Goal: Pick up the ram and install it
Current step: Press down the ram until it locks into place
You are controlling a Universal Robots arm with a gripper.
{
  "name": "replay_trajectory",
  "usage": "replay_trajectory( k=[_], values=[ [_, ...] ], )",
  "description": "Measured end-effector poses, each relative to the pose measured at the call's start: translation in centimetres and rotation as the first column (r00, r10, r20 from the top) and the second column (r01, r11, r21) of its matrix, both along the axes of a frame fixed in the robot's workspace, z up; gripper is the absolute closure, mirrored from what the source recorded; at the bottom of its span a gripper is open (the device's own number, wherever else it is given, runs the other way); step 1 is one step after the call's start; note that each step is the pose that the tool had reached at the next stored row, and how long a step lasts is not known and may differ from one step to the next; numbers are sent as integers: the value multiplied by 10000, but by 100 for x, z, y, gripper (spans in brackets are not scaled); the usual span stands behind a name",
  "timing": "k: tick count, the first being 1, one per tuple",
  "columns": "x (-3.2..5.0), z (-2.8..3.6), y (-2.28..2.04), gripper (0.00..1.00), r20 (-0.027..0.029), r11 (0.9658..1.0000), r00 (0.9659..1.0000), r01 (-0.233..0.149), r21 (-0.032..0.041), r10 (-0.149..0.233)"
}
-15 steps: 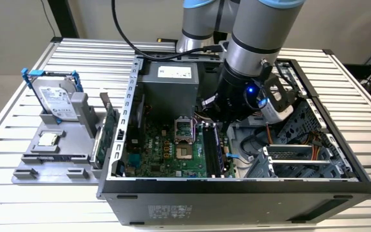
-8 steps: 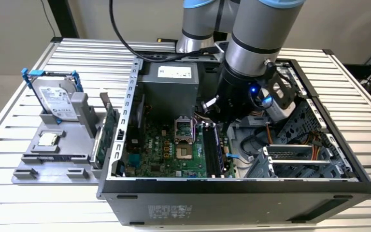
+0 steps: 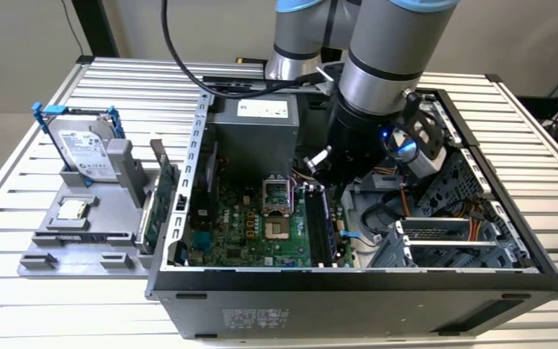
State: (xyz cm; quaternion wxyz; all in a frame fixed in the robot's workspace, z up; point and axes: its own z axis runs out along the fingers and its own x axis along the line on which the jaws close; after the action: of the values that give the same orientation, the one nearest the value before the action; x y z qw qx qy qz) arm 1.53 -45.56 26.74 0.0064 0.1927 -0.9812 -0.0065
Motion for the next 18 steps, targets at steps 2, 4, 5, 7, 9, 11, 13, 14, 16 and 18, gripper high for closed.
replay_trajectory(
  k=[2, 4, 5, 7, 9, 11, 13, 14, 16, 18],
  values=[
    [0, 0, 0, 100, 0, 9994, 9994, -360, -4, 360],
    [0, 0, 0, 100, -1, 9975, 9975, -709, -6, 709],
    [0, 0, 0, 100, 0, 9959, 9959, -903, -7, 903],
    [0, 0, 0, 100, -1, 9921, 9921, -1258, -10, 1258],
    [0, 0, 0, 100, -2, 9867, 9867, -1626, -15, 1626],
    [0, 0, 0, 100, -3, 9801, 9801, -1986, -17, 1986],
    [0, 0, 0, 100, -3, 9723, 9723, -2335, -21, 2335],
    [0, 0, 0, 100, -3, 9681, 9681, -2504, -23, 2504],
    [0, 0, 0, 100, -4, 9586, 9586, -2846, -24, 2846],
    [0, 0, 0, 100, -4, 9482, 9482, -3177, -26, 3177]
  ],
)
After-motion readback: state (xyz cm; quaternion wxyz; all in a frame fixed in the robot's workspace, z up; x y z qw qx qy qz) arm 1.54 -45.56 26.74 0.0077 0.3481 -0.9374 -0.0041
